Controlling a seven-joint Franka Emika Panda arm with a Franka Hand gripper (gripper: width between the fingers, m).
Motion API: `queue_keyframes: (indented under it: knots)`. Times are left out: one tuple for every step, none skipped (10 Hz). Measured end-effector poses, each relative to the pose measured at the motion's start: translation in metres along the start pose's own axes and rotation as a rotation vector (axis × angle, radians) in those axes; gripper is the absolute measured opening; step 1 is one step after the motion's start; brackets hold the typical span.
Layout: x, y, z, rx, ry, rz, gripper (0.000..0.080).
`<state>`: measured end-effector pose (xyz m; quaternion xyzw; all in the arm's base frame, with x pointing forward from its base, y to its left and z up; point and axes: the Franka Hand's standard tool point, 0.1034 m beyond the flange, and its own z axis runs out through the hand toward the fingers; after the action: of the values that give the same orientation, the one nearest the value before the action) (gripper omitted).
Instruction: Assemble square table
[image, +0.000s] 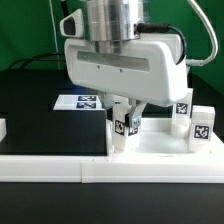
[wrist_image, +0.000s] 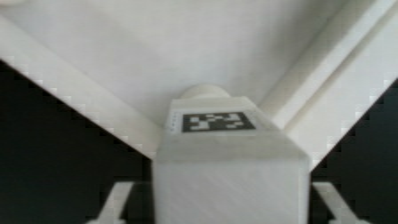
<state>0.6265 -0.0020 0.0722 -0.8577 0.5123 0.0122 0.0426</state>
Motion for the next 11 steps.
queue_keyframes:
  knots:
    - [-0.0003,0.0000,0.0000,0.001,0.005,0.189,0.0289]
    - [-0.0002,0.0014,0.0013,0.012,0.010,0.438,0.0290]
    - [-0.0003,0.0043,0.0029,0.048,0.006,0.622,0.0290]
    - [-0.0012,0.0061,0.0032,0.085,-0.016,0.795,0.0291]
    - [-0.0014,0.0063,0.0031,0.100,-0.038,0.884,0.0291]
    - [-0.0016,0.0063,0.0031,0.103,-0.044,0.917,0.0291]
    - [-0.0013,0.0065,0.0030,0.102,-0.044,0.939,0.0291]
    - [-0.0020,0.0063,0.0034,0.102,-0.041,0.886,0.0408]
    - [-0.0054,0.0032,0.0027,0.102,-0.028,0.769,0.0408]
    - [-0.0098,-0.0005,0.0030,0.112,-0.016,0.677,0.0591]
    - [-0.0100,-0.0020,0.0038,0.132,0.017,0.489,0.0591]
